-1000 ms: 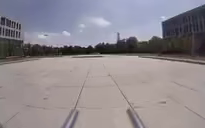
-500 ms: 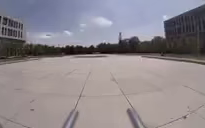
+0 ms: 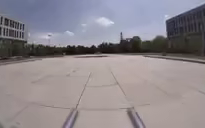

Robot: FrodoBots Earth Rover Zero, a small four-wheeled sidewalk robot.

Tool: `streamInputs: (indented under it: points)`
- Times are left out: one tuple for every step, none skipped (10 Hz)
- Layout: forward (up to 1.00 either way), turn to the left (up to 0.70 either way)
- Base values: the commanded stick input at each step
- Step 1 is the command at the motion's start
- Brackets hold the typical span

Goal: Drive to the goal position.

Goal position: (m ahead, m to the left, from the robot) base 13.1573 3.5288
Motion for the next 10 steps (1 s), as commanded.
streamInputs:
  points:
    - [0.70, 0.00]
    - [0.70, 0.00]
    - [0.70, 0.00]
    - [0.70, 0.00]
    - [0.70, 0.00]
    - [0.70, 0.00]
    - [0.70, 0.00]
    - [0.70, -0.05]
    - [0.70, -0.10]
    - [0.70, -0.29]
